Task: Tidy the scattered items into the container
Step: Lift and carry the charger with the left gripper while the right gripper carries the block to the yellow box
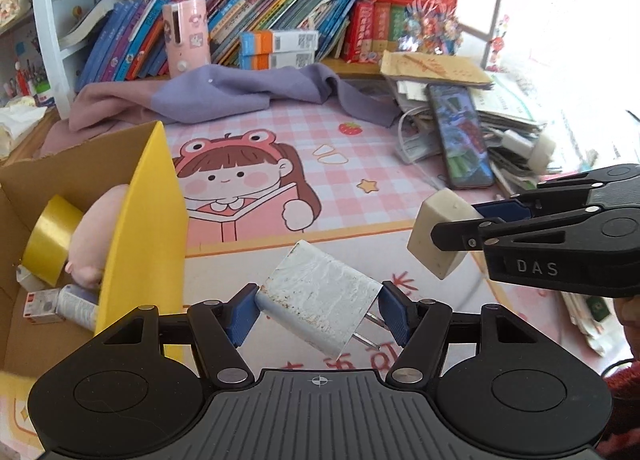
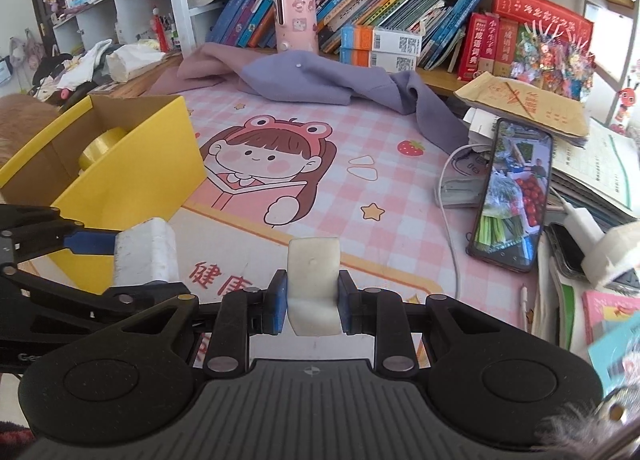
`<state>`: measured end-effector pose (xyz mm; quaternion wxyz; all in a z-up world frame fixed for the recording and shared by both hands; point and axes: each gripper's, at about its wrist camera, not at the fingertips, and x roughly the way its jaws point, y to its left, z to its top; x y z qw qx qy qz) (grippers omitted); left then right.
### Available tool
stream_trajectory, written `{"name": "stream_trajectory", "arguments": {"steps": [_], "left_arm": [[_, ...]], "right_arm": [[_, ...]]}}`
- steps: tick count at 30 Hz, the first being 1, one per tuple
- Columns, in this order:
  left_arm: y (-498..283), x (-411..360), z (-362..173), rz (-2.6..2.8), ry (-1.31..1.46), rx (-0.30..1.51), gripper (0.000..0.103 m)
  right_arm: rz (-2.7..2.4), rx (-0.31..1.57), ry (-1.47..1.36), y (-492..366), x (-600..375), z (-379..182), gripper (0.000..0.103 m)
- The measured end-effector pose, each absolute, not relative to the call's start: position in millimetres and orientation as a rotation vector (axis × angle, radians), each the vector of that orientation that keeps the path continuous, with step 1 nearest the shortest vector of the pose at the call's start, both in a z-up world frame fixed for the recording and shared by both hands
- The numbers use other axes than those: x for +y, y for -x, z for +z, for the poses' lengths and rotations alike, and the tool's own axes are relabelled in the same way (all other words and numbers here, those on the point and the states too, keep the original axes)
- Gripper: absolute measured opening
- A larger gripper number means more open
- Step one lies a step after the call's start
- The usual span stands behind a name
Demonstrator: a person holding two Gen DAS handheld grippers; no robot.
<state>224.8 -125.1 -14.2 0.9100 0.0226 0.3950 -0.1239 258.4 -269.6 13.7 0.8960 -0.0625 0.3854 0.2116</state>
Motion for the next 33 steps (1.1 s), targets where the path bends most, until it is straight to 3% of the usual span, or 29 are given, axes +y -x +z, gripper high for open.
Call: {"name": "stream_trajectory", "arguments": {"steps": [33], "left_arm": [[-49, 23, 2, -0.276, -0.043, 0.746, 0.065]], "right_arm": [[0.449, 0.760, 0.183, -57, -123, 30, 0.023]]}}
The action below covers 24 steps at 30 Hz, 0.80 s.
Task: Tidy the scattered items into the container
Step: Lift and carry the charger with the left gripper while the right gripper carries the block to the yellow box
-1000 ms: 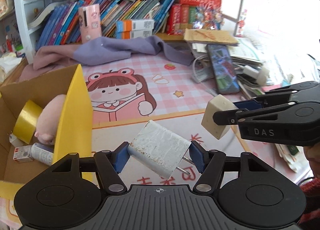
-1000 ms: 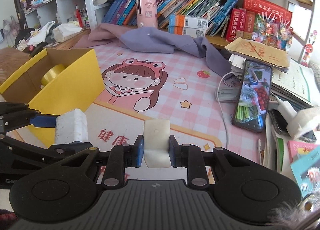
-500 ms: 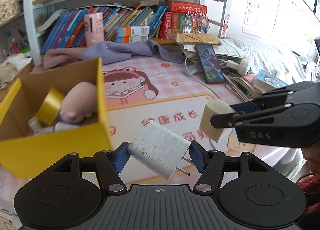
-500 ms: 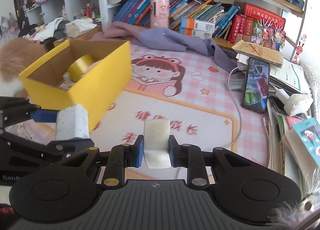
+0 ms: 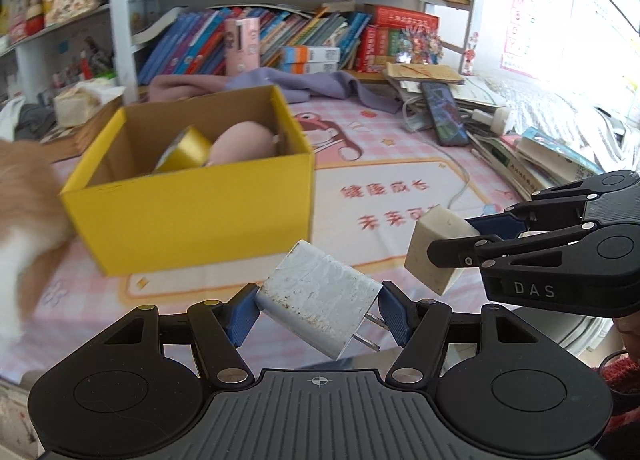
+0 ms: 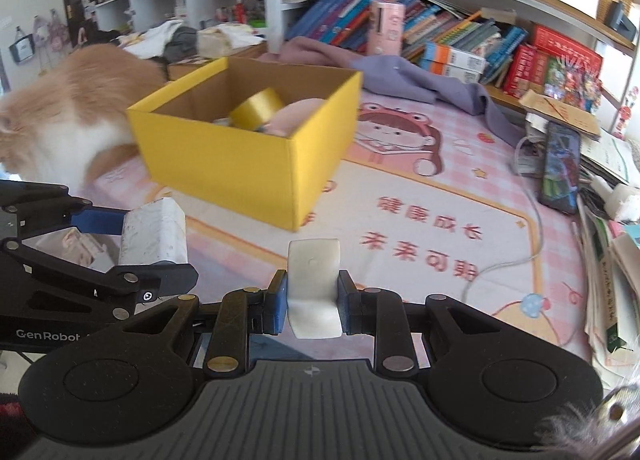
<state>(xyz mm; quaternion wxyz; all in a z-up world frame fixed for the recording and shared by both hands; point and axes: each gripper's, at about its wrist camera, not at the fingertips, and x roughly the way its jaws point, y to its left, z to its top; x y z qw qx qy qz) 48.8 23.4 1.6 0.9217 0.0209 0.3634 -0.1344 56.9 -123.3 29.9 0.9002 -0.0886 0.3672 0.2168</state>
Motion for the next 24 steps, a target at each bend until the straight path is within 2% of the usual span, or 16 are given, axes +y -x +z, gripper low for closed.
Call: {"name": "stream_trajectory", "arguments": {"steps": [24], "left_arm": [[-23, 92, 1, -0.139, 0.004, 0.758, 0.065]], "right_arm": [[0.615, 0.745, 0.250, -42, -51, 34, 0.023]]}}
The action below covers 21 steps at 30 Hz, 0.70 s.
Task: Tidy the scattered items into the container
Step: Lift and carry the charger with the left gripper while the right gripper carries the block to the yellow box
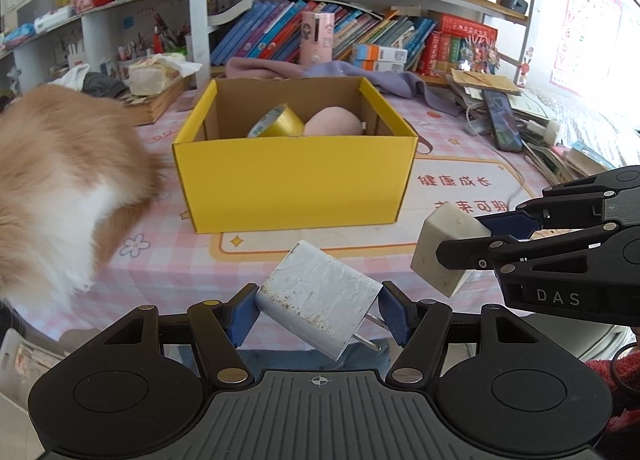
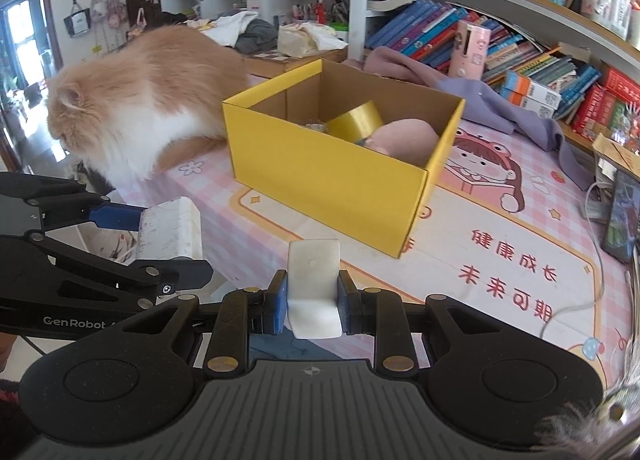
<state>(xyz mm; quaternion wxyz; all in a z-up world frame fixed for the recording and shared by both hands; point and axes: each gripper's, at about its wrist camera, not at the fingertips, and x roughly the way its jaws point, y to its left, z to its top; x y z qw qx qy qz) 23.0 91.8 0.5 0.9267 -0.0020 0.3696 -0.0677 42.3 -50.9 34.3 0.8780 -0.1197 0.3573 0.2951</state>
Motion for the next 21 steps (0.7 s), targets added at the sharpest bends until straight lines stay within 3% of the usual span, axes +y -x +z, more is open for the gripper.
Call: {"name": "stream_trajectory", "arguments": {"steps": [15, 21], "left_arm": [[-55, 99, 3, -0.128, 0.041, 0.755, 0.065], [-78, 98, 24, -0.134, 0.015, 0.694, 0.065]], "right_arm": [[0.685, 0.758, 0.293, -79, -37, 36, 0.023], [0.704, 0.665, 0.259, -105, -43, 65, 0.023]]}}
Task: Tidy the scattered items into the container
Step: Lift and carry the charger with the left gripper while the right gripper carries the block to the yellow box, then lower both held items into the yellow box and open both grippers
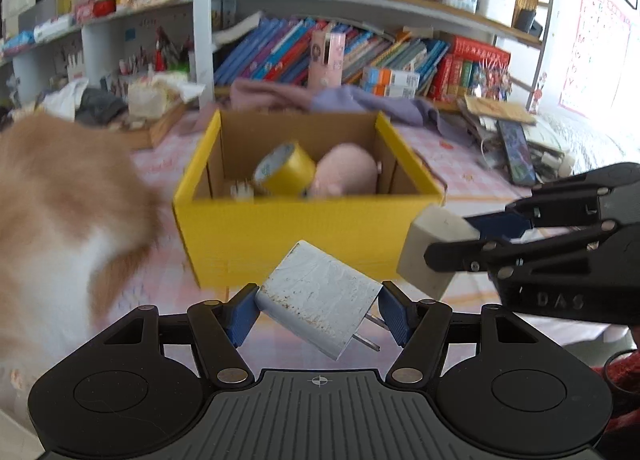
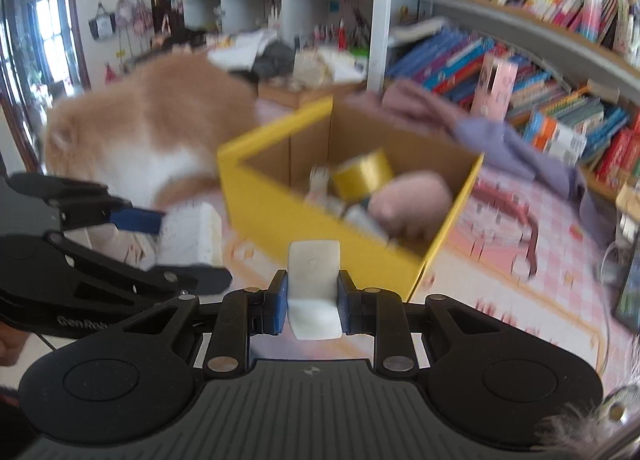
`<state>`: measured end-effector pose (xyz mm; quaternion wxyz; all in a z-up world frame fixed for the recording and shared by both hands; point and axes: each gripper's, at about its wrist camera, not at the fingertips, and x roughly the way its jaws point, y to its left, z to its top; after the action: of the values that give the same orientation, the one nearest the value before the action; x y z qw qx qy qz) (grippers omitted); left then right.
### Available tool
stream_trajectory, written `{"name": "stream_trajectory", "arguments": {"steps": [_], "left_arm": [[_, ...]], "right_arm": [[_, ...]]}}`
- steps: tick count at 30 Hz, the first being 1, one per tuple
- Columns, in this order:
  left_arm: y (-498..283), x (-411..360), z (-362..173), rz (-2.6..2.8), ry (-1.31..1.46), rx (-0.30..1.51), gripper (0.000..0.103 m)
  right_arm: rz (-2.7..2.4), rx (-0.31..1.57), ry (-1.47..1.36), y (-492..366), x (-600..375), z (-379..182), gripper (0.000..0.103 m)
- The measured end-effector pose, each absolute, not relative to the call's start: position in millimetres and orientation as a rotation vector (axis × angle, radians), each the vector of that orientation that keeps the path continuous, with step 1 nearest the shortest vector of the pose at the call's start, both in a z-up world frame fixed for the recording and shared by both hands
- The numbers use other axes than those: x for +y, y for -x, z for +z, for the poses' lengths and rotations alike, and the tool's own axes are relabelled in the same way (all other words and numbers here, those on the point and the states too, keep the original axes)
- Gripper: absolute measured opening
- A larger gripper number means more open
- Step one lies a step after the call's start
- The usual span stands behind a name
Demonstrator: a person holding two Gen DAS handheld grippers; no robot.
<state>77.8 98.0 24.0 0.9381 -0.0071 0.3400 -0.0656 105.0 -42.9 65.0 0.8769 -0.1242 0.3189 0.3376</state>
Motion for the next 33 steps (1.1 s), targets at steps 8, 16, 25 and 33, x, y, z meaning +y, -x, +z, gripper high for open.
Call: {"name": "stream_trajectory", "arguments": {"steps": [8, 16, 25, 33], "left_arm": [[-125, 99, 51, -0.108, -0.022, 0.616, 0.065], [-182, 111, 41, -0.077, 0.048, 0.660, 0.065], [-249, 111, 7, -0.167, -0.100, 0.877, 0.065], [-286, 108, -19, -0.238, -0.159, 1.076, 0.065]], "right_arm": [[0.726, 0.524, 0.228, -153, -45, 106, 0.023], [0.741, 0.603, 0.241, -223, -30, 90, 0.023], [0.859, 0.736, 0.430, -261, -3, 36, 0.023], [0.907, 0.794, 0.570, -277, 17, 6, 0.023]]}}
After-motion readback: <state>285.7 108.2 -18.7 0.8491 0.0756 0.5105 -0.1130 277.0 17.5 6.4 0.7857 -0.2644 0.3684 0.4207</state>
